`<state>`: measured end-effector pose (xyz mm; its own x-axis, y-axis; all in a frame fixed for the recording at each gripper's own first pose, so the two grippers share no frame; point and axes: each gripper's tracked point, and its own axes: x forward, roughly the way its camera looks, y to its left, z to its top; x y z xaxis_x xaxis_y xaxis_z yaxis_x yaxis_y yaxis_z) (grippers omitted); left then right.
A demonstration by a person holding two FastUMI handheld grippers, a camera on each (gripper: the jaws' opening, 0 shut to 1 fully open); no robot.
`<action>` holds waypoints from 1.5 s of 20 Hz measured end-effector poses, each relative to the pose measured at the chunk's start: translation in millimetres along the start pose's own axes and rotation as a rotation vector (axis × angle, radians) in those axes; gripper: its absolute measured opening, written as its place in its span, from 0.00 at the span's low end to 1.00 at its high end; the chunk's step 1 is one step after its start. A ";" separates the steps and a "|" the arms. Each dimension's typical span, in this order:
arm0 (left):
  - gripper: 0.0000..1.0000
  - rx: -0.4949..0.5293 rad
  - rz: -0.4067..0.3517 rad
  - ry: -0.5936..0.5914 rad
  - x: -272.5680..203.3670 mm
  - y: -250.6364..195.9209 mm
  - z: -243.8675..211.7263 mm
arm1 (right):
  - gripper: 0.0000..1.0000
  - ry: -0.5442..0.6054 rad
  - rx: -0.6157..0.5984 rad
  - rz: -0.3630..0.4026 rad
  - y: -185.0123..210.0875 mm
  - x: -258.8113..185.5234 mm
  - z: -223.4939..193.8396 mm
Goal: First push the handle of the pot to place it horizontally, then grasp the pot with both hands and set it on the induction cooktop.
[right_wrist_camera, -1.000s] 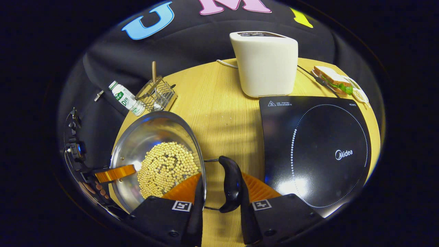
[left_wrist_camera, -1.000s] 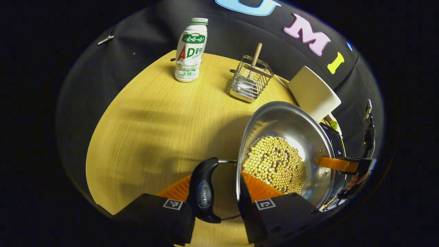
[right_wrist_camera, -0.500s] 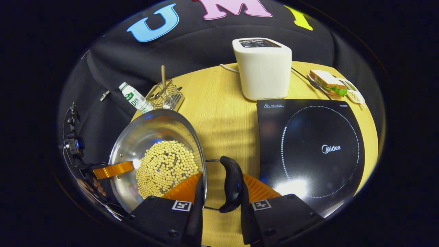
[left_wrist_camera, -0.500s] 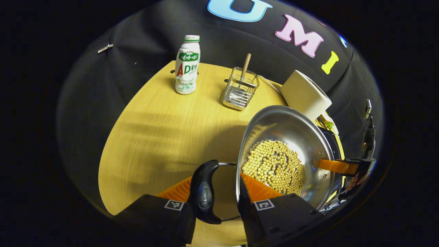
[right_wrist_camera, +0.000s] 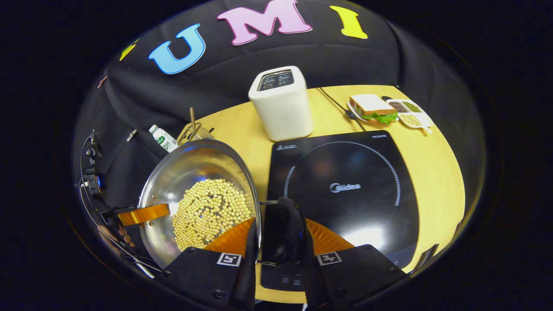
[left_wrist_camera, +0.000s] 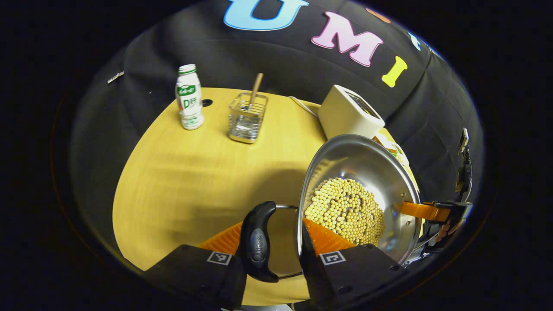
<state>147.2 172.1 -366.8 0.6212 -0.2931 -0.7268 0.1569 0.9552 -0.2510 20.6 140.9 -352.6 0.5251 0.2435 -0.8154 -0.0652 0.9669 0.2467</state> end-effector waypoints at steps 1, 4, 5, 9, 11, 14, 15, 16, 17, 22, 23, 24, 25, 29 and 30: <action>0.59 0.003 -0.008 0.000 0.6 -4.8 -0.3 | 0.48 -0.011 0.007 -0.005 -16.1 -6.2 6.8; 0.59 0.012 -0.022 0.005 3.3 -17.1 0.8 | 0.48 -0.022 0.021 -0.023 -58.4 -19.1 21.8; 0.59 0.014 -0.027 0.007 3.9 -21.9 0.4 | 0.48 -0.024 0.026 -0.027 -71.7 -20.6 26.4; 0.59 0.026 -0.037 0.015 9.2 -35.9 1.6 | 0.48 -0.027 0.044 -0.041 -119.2 -22.8 46.0; 0.59 0.029 -0.040 0.019 12.3 -42.9 1.7 | 0.48 -0.026 0.049 -0.048 -140.5 -21.3 54.2; 0.59 0.030 -0.047 0.028 12.3 -46.6 -0.9 | 0.48 -0.014 0.055 -0.057 -169.6 -14.6 61.4; 0.59 0.026 -0.047 0.032 12.6 -47.1 -1.0 | 0.48 -0.009 0.057 -0.059 -178.9 -16.6 62.5; 0.59 0.023 -0.049 0.037 12.3 -47.4 -1.9 | 0.48 -0.004 0.056 -0.060 -187.0 -16.3 64.0; 0.59 0.020 -0.051 0.040 12.5 -47.1 -1.9 | 0.48 0.000 0.053 -0.060 -194.8 -16.9 63.8; 0.59 0.005 -0.045 0.048 9.2 -46.7 -1.2 | 0.48 0.010 0.047 -0.053 -213.6 -8.1 68.7; 0.59 0.007 -0.041 0.047 10.3 -46.9 -1.7 | 0.48 0.013 0.048 -0.049 -214.4 -6.2 68.5; 0.59 0.007 -0.038 0.045 10.1 -46.9 -2.1 | 0.53 0.016 0.049 -0.046 -214.6 -4.3 68.6; 0.59 0.006 -0.039 0.039 10.1 -47.3 -1.3 | 0.53 0.018 0.049 -0.043 -214.8 -1.8 68.2; 0.59 -0.001 -0.034 0.040 11.5 -47.9 -2.4 | 0.48 0.020 0.044 -0.033 -214.4 6.4 69.0; 0.59 -0.002 -0.033 0.040 10.9 -47.8 -2.9 | 0.48 0.024 0.042 -0.032 -214.2 8.4 68.9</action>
<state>144.2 123.2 -364.5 0.5843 -0.3259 -0.7432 0.1756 0.9449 -0.2763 97.4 -69.4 -376.2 0.5059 0.2144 -0.8355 -0.0129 0.9704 0.2411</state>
